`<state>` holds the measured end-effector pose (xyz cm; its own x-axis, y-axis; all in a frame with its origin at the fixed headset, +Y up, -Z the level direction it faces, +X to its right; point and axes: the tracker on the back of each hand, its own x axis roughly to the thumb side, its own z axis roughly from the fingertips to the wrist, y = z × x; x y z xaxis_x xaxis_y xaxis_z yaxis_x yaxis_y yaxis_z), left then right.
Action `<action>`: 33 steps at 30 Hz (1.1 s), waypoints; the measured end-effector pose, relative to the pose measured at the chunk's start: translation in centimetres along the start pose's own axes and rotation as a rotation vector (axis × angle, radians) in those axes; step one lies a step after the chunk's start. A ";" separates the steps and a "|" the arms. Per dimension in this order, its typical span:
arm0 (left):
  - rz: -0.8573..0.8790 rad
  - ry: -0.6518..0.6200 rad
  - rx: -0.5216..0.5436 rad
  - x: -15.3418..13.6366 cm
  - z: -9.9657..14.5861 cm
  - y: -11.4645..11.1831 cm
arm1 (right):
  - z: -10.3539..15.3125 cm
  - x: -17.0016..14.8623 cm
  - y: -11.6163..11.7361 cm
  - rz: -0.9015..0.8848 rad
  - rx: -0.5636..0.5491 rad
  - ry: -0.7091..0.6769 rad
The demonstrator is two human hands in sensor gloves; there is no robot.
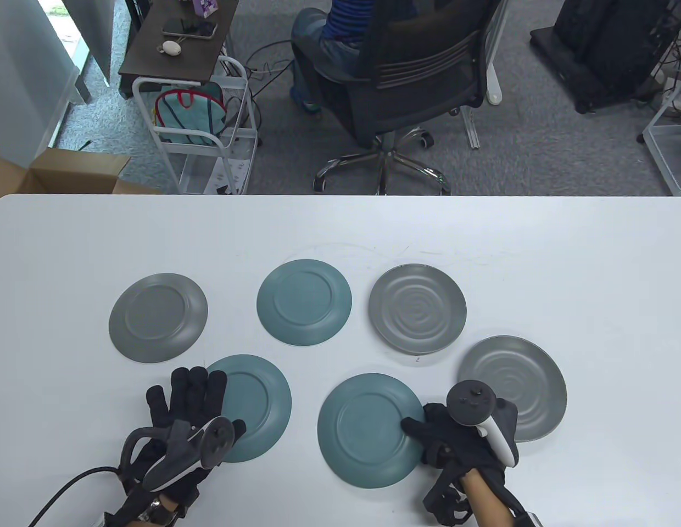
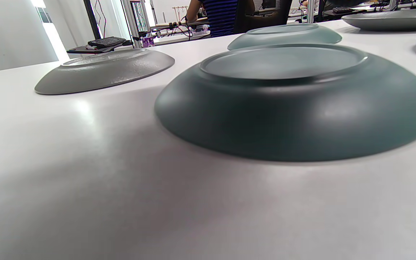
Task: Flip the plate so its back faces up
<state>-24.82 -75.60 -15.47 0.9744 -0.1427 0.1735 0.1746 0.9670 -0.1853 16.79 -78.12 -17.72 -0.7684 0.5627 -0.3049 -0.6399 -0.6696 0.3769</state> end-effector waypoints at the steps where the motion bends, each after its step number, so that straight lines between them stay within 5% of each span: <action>1: 0.000 0.000 -0.001 0.0 0.0 0.0 | 0.0 0.0 0.0 0.007 0.000 0.000; 33: -0.001 -0.013 -0.014 0.3 0.0 -0.1 | -0.1 3.4 1.0 0.433 -0.055 0.037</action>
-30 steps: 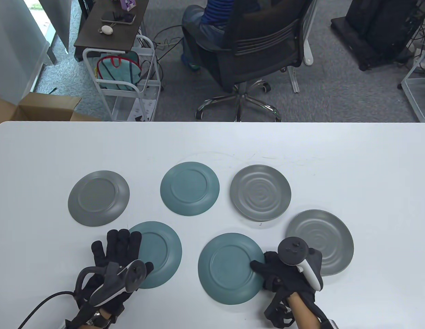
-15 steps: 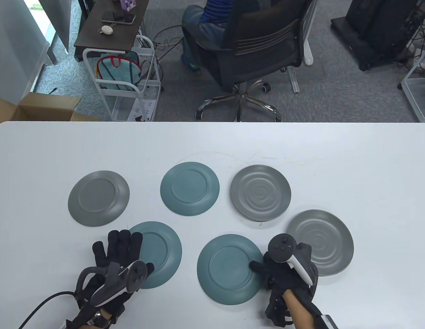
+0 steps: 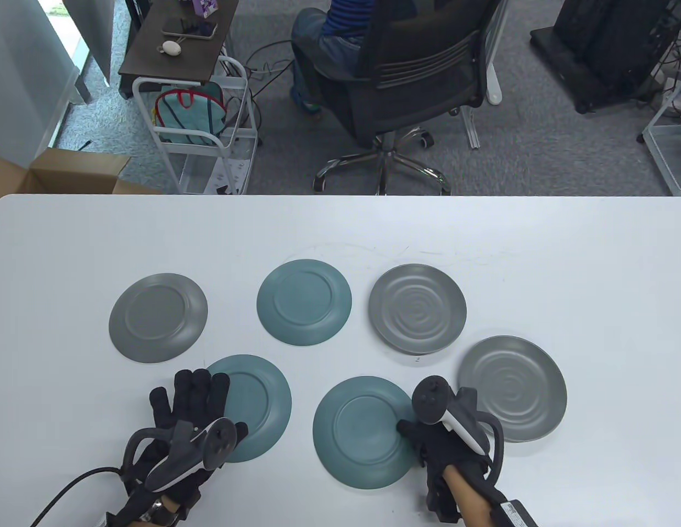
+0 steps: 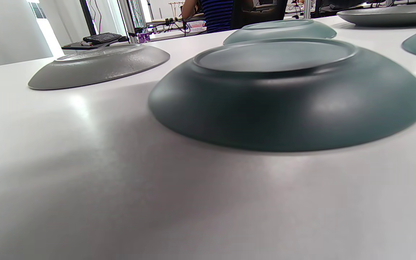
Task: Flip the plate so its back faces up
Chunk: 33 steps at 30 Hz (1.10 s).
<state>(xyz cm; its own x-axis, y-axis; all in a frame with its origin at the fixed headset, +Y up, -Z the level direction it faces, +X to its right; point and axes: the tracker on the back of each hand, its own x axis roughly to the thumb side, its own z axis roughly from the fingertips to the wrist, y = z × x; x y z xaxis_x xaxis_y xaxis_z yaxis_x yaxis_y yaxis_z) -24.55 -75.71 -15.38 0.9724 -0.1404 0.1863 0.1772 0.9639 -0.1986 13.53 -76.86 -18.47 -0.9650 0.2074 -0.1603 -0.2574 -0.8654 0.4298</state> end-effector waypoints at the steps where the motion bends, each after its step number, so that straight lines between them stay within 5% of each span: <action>1: 0.000 0.000 0.001 0.0 0.0 0.0 | 0.0 0.1 0.0 0.012 -0.002 -0.004; 12: 0.001 -0.001 0.003 0.0 0.0 0.0 | 0.9 0.4 -1.1 -0.004 -0.050 -0.063; 19: -0.007 -0.002 0.017 0.1 0.1 0.1 | 2.2 -0.1 -4.2 -0.034 -0.143 -0.103; 26: -0.011 -0.002 0.020 0.2 0.1 0.0 | 3.5 -2.7 -7.8 -0.067 -0.310 -0.054; 33: -0.015 -0.002 0.017 0.2 0.1 0.0 | 2.7 -6.2 -7.1 -0.045 -0.277 0.068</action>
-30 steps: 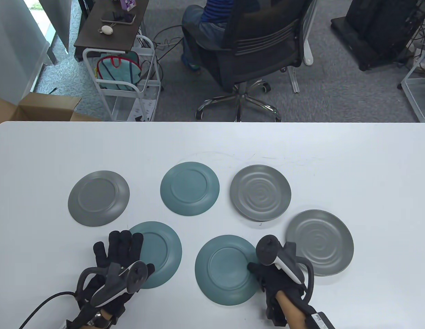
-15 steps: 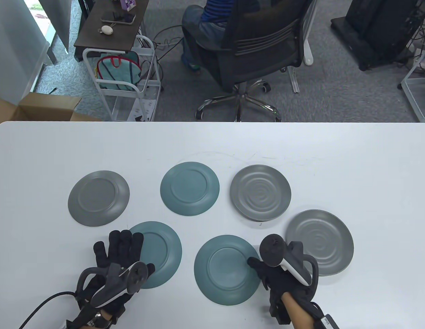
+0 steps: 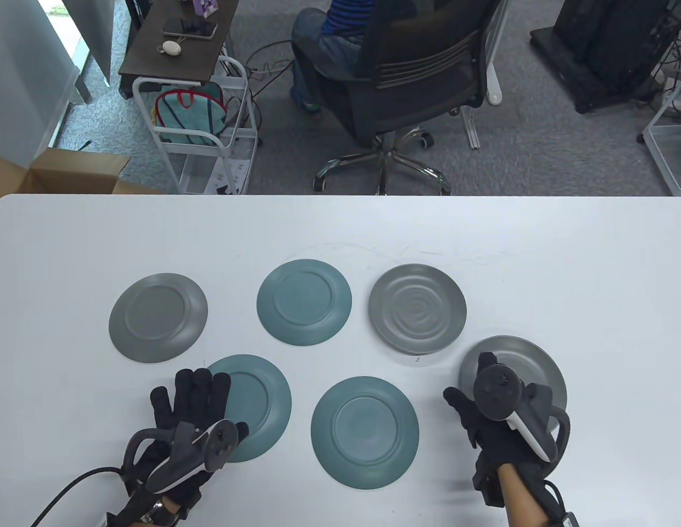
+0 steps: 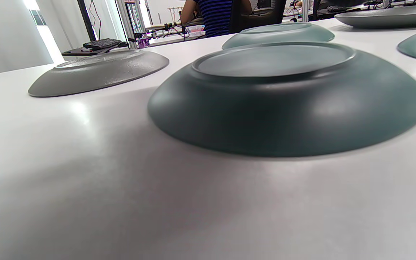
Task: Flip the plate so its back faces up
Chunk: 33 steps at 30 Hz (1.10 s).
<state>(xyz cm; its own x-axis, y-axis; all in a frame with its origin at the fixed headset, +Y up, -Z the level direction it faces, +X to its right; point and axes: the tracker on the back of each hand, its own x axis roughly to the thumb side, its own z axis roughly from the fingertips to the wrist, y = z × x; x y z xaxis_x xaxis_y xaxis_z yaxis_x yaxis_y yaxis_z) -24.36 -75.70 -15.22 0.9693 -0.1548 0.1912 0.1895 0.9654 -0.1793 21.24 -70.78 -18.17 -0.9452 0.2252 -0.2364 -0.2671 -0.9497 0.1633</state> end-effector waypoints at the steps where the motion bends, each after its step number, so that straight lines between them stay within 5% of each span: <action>1: -0.001 0.000 0.000 0.0 0.0 0.0 | -0.2 -0.5 0.6 0.006 0.028 0.023; 13: -0.004 0.003 0.001 0.0 0.0 0.0 | -1.3 -2.2 6.6 0.179 0.179 0.098; 27: 0.000 0.011 -0.012 -0.2 -0.1 0.0 | -1.6 -0.4 7.3 0.447 0.005 0.042; 33: 0.004 0.014 -0.014 -0.3 -0.2 0.0 | -1.9 0.1 7.3 0.469 0.020 0.025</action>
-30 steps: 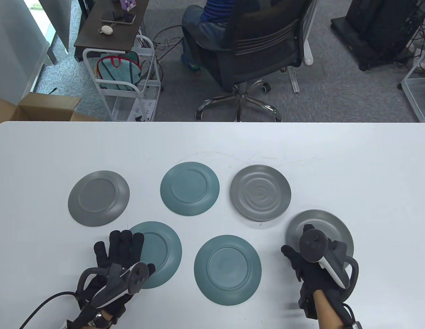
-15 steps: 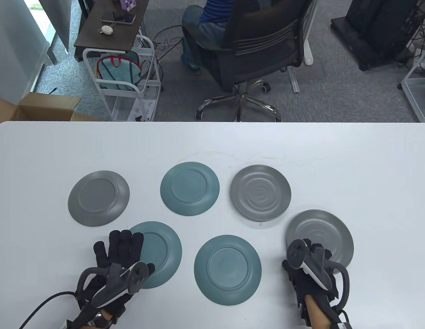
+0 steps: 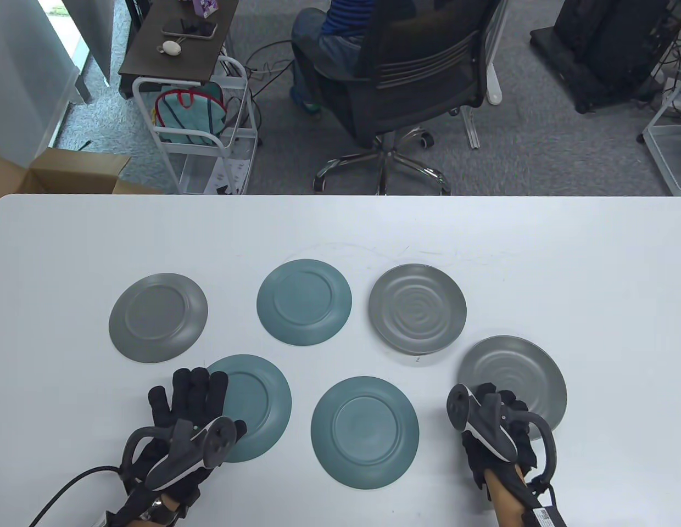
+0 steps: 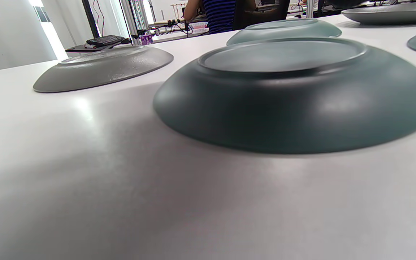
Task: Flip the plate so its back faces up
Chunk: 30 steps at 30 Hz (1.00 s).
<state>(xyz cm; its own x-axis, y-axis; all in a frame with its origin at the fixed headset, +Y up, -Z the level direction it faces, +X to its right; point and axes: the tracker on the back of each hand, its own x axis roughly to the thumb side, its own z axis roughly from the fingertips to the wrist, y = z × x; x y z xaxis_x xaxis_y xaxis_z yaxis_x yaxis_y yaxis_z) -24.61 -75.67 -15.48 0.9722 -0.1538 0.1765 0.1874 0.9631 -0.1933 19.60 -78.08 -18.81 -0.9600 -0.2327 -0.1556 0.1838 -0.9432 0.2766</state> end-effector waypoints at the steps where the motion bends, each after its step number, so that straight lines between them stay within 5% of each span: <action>1: -0.001 0.001 0.000 0.0 0.0 0.0 | -0.1 0.2 0.0 0.002 0.012 -0.005; 15: 0.009 -0.001 0.013 -0.2 0.1 0.2 | 0.4 -0.2 -2.6 -0.048 -0.027 0.004; 30: 0.014 -0.003 0.031 -0.3 0.3 0.3 | 2.4 -5.6 -8.0 -0.616 -0.215 0.048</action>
<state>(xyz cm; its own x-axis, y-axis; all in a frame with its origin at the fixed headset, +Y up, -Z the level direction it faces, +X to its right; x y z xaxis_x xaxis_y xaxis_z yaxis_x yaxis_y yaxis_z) -24.88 -75.30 -15.35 0.9744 -0.1395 0.1765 0.1692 0.9715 -0.1662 23.05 -68.64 -17.90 -0.8937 0.3596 -0.2684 -0.3536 -0.9326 -0.0718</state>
